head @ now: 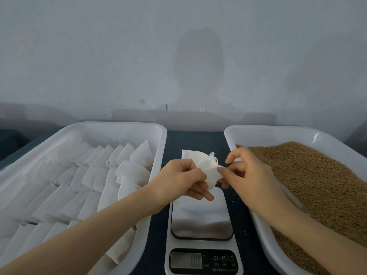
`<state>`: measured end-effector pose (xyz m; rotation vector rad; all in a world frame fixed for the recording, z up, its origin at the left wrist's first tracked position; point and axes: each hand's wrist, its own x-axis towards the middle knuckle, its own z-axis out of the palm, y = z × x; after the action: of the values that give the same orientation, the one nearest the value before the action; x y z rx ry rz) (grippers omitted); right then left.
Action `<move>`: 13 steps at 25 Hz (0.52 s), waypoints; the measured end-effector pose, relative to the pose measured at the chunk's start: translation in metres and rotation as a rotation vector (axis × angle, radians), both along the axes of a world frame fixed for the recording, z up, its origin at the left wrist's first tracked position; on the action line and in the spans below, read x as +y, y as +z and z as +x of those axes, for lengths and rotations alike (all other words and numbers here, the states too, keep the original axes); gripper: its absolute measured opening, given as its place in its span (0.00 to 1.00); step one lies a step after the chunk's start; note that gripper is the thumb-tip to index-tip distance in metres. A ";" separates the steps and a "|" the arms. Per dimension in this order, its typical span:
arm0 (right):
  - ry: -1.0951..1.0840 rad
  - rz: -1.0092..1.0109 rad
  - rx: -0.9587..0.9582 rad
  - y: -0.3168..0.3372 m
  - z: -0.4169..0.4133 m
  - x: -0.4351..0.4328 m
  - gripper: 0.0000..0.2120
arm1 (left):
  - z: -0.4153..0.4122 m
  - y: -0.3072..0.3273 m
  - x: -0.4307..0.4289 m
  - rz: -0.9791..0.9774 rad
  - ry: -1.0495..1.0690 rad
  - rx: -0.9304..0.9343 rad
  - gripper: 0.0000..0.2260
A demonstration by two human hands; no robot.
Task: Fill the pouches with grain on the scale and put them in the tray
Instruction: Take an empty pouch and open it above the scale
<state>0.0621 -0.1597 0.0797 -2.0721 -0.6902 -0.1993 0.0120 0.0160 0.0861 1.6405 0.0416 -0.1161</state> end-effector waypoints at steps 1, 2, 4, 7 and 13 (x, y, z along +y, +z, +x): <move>-0.021 -0.001 -0.052 -0.001 -0.001 -0.001 0.07 | 0.000 -0.001 0.000 -0.009 -0.008 -0.005 0.08; -0.018 -0.030 -0.137 -0.001 -0.002 -0.002 0.08 | 0.000 -0.001 0.000 -0.016 -0.012 -0.009 0.08; 0.055 -0.111 -0.323 0.000 -0.003 -0.004 0.04 | 0.000 -0.002 0.000 -0.026 -0.008 -0.017 0.08; 0.177 -0.174 -0.390 -0.001 -0.002 -0.003 0.11 | 0.001 -0.004 0.000 0.033 0.010 -0.082 0.07; 0.113 -0.147 -0.006 0.003 0.003 -0.001 0.12 | -0.003 -0.008 -0.003 0.309 -0.082 -0.270 0.09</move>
<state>0.0652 -0.1605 0.0823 -2.1646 -0.8446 -0.0934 0.0090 0.0132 0.0777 1.9547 -0.2240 0.0530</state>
